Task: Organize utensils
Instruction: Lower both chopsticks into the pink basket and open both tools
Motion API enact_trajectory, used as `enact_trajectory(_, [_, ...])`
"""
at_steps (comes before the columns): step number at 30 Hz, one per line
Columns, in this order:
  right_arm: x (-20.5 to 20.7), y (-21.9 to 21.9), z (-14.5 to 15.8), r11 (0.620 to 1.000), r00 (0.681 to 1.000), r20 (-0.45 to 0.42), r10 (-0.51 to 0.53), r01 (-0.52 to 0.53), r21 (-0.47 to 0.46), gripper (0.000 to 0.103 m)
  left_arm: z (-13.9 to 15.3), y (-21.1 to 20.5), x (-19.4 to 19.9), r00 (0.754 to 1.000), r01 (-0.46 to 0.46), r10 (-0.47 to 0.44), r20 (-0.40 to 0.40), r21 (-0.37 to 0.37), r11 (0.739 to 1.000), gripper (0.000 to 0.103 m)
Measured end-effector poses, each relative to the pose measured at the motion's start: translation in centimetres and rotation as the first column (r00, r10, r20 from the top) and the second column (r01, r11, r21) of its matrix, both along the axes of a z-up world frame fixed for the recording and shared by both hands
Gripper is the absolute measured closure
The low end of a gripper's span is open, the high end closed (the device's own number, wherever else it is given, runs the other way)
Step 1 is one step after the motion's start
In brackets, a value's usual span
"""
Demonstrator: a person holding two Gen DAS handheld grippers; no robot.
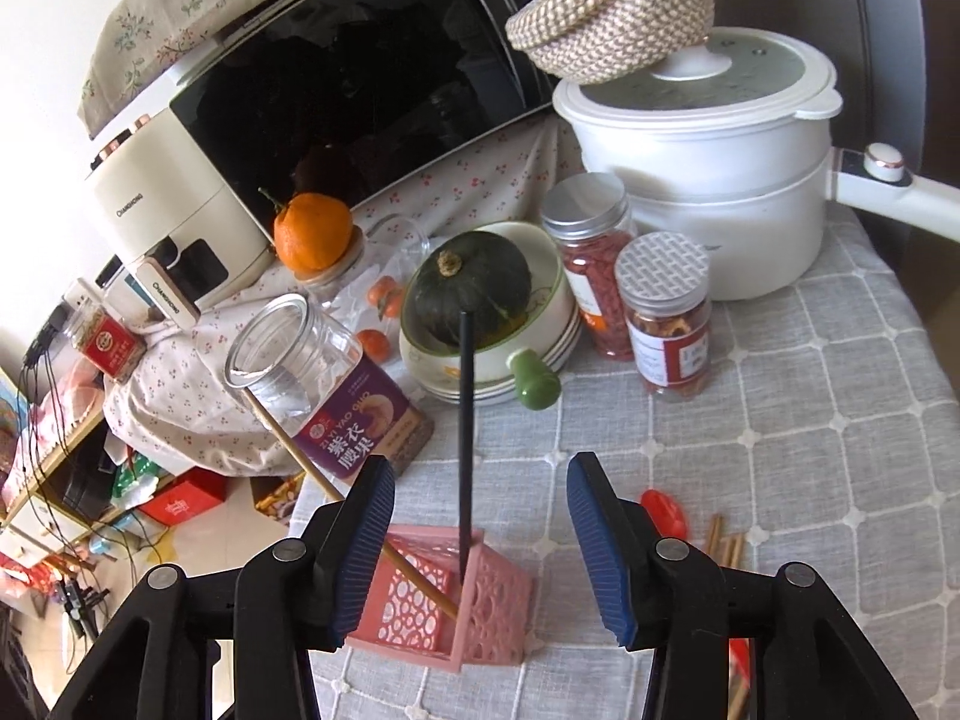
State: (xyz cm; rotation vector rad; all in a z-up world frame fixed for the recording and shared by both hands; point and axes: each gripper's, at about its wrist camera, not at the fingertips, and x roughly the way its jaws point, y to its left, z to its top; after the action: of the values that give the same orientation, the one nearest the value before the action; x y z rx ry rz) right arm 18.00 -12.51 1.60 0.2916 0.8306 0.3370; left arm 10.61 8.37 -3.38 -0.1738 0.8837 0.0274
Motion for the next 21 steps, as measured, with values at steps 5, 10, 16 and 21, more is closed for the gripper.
enact_trajectory(5, [-2.8, -3.1, 0.4, 0.998, 0.999, 0.008, -0.034, 0.035, -0.059, 0.038, -0.5, -2.3, -0.5, 0.998, 0.054, -0.054, -0.015, 0.031, 0.998, 0.023])
enact_trajectory(10, [-5.3, -6.3, -0.8, 0.995, 0.997, -0.035, -0.074, 0.071, -0.073, 0.033, -1.3, -4.2, -0.8, 0.994, 0.092, -0.090, -0.058, 0.035, 0.995, 0.022])
enact_trajectory(16, [-7.3, -9.1, -3.6, 0.995, 0.987, -0.123, -0.102, 0.098, -0.035, 0.030, -2.4, -6.7, -1.0, 0.984, 0.127, -0.127, -0.122, -0.004, 0.992, 0.022])
enact_trajectory(21, [-8.2, -10.8, -6.1, 0.993, 0.972, -0.203, -0.115, 0.109, -0.042, 0.030, -4.4, -9.2, -0.6, 0.964, 0.170, -0.180, -0.196, -0.064, 0.983, 0.023])
